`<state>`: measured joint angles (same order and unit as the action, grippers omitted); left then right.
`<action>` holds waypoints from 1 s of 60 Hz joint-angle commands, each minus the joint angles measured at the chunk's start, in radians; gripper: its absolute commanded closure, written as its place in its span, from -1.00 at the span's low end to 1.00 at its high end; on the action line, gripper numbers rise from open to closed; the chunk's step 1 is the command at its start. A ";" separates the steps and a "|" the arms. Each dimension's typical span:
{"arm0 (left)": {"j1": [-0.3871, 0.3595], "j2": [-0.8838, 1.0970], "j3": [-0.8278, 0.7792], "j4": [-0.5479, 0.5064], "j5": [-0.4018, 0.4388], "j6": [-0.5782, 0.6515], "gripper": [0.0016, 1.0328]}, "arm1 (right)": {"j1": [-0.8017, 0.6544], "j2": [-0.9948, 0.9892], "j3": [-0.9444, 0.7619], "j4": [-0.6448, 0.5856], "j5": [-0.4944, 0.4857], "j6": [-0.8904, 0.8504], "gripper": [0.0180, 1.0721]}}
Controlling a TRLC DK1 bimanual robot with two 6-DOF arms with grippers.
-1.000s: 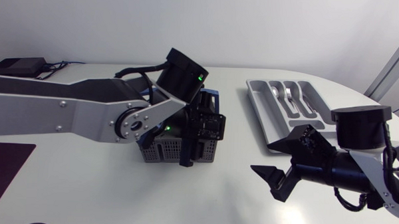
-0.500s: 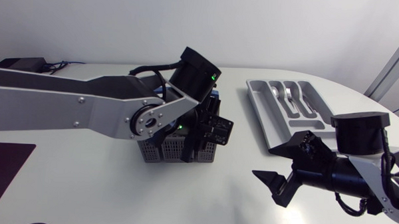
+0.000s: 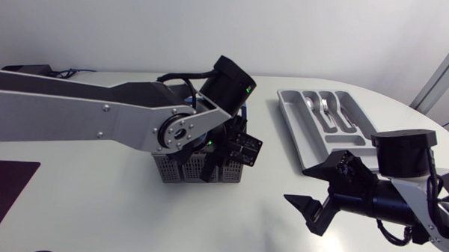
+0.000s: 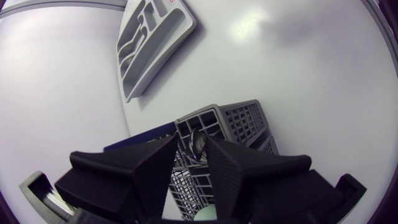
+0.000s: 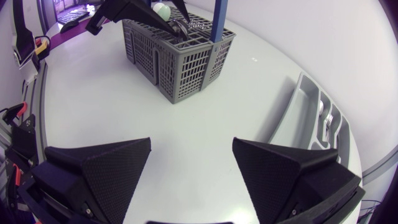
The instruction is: Unload the cutlery basket into the drawer organizer.
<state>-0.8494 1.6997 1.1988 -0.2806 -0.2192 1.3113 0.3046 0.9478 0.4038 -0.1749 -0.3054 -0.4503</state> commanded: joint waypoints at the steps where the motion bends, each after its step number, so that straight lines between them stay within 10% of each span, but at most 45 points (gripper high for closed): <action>1: -0.008 0.023 0.036 -0.011 -0.014 0.037 0.43 | -0.009 -0.001 -0.031 0.015 0.005 -0.018 -0.80; 60: -0.020 0.054 0.119 -0.141 -0.065 0.003 0.83 | -0.016 0.029 -0.046 0.058 0.003 -0.025 -0.82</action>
<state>-0.8547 1.7657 1.3048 -0.3992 -0.2794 1.3102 0.2924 0.9634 0.3901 -0.1287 -0.3054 -0.4572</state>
